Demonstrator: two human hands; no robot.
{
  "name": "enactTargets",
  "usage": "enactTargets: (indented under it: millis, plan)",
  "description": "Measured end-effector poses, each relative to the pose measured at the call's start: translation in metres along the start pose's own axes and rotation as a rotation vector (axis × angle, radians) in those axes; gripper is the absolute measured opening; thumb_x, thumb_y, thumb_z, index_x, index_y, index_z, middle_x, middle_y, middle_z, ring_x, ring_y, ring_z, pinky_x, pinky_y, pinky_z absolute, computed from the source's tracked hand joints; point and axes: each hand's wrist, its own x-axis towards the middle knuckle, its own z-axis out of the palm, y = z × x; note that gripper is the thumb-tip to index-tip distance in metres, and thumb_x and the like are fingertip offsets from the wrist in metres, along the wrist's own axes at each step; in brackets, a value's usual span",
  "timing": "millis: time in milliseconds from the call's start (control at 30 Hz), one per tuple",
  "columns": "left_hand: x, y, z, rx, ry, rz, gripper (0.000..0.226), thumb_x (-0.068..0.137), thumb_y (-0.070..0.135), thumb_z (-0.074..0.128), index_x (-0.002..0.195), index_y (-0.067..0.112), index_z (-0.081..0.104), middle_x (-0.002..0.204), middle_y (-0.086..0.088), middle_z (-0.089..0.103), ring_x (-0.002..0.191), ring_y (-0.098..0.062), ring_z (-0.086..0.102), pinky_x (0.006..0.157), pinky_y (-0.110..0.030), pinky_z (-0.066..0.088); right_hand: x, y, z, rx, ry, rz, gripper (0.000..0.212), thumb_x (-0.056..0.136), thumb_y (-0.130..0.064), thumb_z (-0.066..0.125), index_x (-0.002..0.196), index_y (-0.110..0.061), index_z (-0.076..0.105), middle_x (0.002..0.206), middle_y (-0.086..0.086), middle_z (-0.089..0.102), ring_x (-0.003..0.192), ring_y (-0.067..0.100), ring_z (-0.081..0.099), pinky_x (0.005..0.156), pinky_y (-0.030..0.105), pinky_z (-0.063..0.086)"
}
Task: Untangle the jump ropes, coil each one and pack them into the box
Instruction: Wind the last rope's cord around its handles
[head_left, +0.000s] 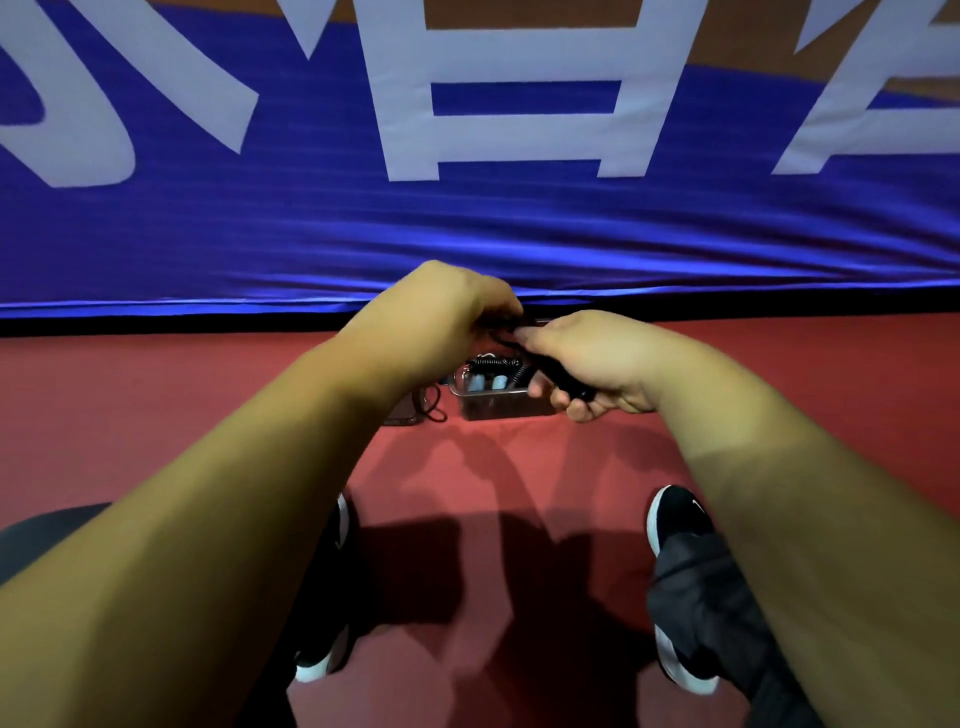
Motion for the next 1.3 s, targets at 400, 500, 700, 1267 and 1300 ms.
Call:
enactTargets:
  millis: [400, 500, 700, 1267, 1300]
  plan:
    - [0.013, 0.005, 0.023, -0.201, 0.105, -0.383, 0.024, 0.088, 0.029, 0.081, 0.089, 0.012, 0.064, 0.075, 0.002, 0.063, 0.066, -0.017, 0.057, 0.052, -0.019, 0.038, 0.014, -0.005, 0.008, 0.476, 0.109, 0.023, 0.042, 0.1, -0.063, 0.06, 0.105, -0.021, 0.065, 0.075, -0.003, 0.057, 0.051, 0.009, 0.046, 0.043, 0.019, 0.028]
    - [0.011, 0.004, 0.021, -0.184, 0.086, -0.387, 0.023, 0.086, 0.026, 0.081, 0.087, 0.013, 0.062, 0.075, 0.0, 0.066, 0.067, -0.017, 0.06, 0.06, -0.027, 0.044, 0.009, -0.008, 0.008, 0.403, 0.162, -0.002, 0.058, 0.088, -0.08, 0.063, 0.099, -0.024, 0.065, 0.076, -0.001, 0.056, 0.051, 0.011, 0.044, 0.043, 0.021, 0.021]
    - [0.009, 0.008, 0.02, -0.287, 0.064, -0.372, 0.01, 0.096, 0.023, 0.068, 0.096, 0.019, 0.06, 0.076, 0.004, 0.063, 0.063, -0.015, 0.058, 0.058, -0.027, 0.046, 0.006, -0.009, 0.007, 0.357, 0.209, -0.051, 0.045, 0.093, -0.071, 0.066, 0.103, -0.027, 0.067, 0.077, 0.001, 0.056, 0.049, 0.012, 0.043, 0.046, 0.02, 0.02]
    - [-0.002, 0.013, 0.006, 0.175, 0.18, -0.405, 0.007, 0.088, 0.014, 0.058, 0.093, 0.015, 0.054, 0.077, -0.007, 0.056, 0.066, -0.032, 0.054, 0.048, -0.035, 0.032, 0.012, -0.004, 0.01, 0.133, 0.22, -0.136, 0.042, 0.094, -0.059, 0.065, 0.114, -0.022, 0.069, 0.084, 0.003, 0.06, 0.051, 0.014, 0.049, 0.045, 0.021, 0.027]
    - [-0.001, 0.013, 0.008, 0.183, 0.198, -0.425, 0.009, 0.09, 0.014, 0.058, 0.096, 0.013, 0.052, 0.078, -0.008, 0.056, 0.064, -0.031, 0.052, 0.047, -0.035, 0.029, 0.013, -0.005, 0.011, 0.15, 0.217, -0.141, 0.041, 0.095, -0.058, 0.064, 0.114, -0.022, 0.069, 0.085, 0.004, 0.06, 0.05, 0.013, 0.048, 0.045, 0.021, 0.026]
